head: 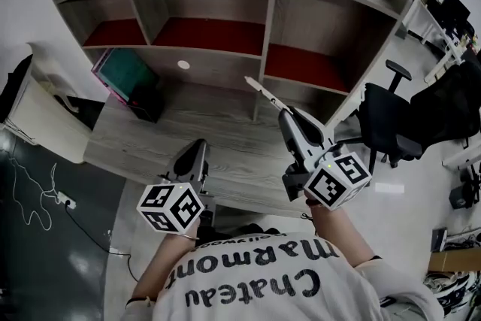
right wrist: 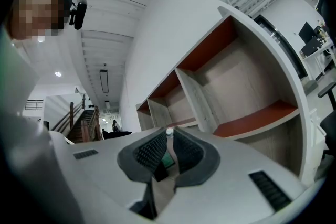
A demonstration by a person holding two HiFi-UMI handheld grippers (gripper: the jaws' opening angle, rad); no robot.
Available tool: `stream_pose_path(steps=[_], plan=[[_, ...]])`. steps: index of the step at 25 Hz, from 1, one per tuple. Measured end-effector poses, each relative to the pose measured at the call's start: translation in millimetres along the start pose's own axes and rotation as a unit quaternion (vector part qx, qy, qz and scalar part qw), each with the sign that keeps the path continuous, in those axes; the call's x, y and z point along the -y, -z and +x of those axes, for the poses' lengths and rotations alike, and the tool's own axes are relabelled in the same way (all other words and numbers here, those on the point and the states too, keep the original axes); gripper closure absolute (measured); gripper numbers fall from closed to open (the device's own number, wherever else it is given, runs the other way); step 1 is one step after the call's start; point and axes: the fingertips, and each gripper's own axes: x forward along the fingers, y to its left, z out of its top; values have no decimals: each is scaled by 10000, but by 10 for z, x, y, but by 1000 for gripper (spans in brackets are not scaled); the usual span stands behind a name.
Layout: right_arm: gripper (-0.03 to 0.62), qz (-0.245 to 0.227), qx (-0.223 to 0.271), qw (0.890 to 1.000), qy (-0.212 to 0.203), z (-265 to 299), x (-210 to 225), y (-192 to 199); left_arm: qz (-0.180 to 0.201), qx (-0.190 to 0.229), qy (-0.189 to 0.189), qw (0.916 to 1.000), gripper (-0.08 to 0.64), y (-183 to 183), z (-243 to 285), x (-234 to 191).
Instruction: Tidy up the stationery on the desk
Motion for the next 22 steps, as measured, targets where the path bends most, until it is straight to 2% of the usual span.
stream_pose_path(steps=[10,22], plan=[[541,182,-335,9979,-522,791,-509,397,-188,134,-608,9979,545,-223,-401,-830],[541,321,-520,9948,-814,1840,-1146,854,-167,114,-861,9961,545,-668,-625,-1904]])
